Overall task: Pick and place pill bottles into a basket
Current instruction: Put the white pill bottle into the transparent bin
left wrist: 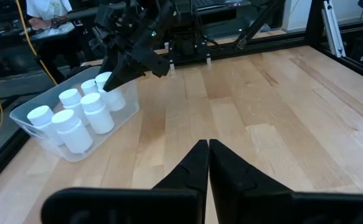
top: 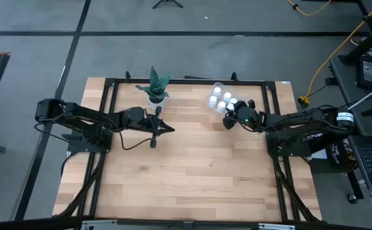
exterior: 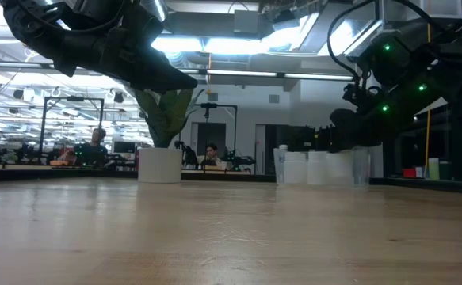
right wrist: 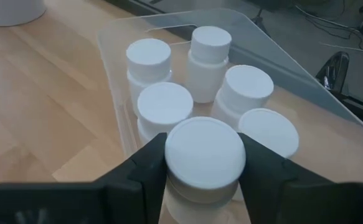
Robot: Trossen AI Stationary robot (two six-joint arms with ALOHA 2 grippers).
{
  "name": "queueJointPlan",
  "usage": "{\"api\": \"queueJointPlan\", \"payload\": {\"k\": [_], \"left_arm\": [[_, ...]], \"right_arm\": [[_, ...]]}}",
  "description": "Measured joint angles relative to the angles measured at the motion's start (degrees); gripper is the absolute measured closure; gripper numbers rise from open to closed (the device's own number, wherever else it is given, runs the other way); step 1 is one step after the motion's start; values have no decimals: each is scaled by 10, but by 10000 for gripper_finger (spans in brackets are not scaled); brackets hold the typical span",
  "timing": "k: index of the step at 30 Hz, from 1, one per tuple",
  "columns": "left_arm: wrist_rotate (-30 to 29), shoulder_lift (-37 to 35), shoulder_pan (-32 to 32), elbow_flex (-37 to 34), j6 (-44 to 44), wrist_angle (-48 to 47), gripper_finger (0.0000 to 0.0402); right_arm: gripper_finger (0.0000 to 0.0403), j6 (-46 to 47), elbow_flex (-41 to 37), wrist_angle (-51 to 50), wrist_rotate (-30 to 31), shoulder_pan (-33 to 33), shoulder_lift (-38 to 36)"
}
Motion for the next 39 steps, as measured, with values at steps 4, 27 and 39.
{"api": "queueJointPlan", "payload": {"k": [4, 27, 39], "left_arm": [[0, 0, 0, 0, 0, 0, 398], [0, 0, 0, 0, 0, 0, 389], [0, 0, 0, 0, 0, 0, 397]], "right_arm": [[228, 0, 0, 0, 0, 0, 0], [216, 13, 14, -10, -3, 0, 1], [216, 45, 15, -24, -16, 0, 1]]}}
